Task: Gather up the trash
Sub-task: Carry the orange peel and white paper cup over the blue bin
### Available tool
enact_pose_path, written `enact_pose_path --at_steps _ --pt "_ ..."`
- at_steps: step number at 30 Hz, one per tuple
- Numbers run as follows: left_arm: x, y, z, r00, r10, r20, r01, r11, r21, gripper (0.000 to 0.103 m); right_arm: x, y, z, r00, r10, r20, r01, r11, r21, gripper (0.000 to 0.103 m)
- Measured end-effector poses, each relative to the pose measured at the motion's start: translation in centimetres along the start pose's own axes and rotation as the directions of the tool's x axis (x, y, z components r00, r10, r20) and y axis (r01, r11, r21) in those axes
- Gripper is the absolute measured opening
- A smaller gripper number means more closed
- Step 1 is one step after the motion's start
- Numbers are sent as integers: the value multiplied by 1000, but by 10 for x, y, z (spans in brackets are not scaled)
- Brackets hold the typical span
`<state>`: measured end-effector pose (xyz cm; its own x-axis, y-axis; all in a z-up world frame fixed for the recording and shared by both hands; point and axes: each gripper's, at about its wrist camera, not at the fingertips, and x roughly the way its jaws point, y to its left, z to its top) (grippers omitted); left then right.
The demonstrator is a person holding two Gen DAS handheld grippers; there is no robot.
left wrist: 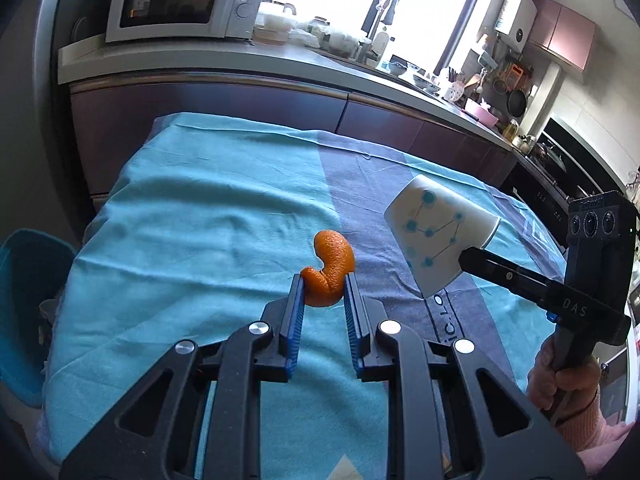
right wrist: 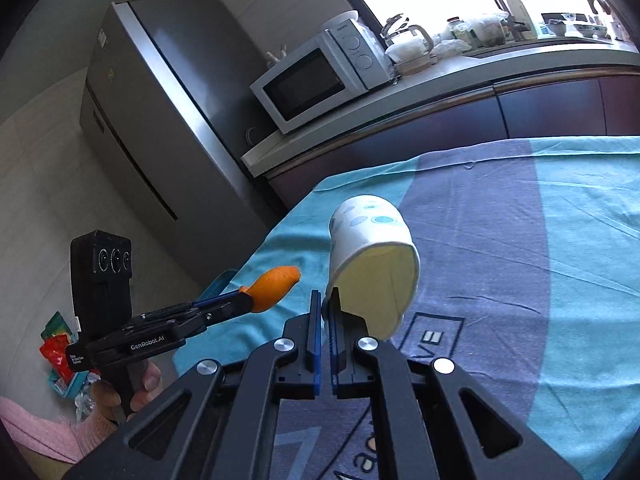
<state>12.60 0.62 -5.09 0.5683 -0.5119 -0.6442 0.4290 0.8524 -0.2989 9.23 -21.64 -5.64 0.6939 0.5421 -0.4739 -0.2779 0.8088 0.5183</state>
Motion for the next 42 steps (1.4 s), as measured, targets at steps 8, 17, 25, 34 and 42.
enact_pose_path --at_steps 8,17,25,34,42 --pt "-41 38 -14 998 47 41 -43 996 -77 20 27 33 -2 996 67 -56 -70 996 -56 3" --pt "-73 70 -26 993 96 74 -85 987 -134 20 56 67 0 986 124 -114 -135 986 -101 3" --pt "-93 93 -33 987 129 93 -110 977 -181 20 75 90 -1 976 158 -153 -178 975 -131 3" --pt "-112 110 -38 980 165 112 -139 967 -212 20 89 109 0 964 194 -184 -223 963 -152 3" --pt "-119 120 -44 976 188 111 -157 958 -241 20 105 121 2 953 212 -215 -250 954 -168 3"
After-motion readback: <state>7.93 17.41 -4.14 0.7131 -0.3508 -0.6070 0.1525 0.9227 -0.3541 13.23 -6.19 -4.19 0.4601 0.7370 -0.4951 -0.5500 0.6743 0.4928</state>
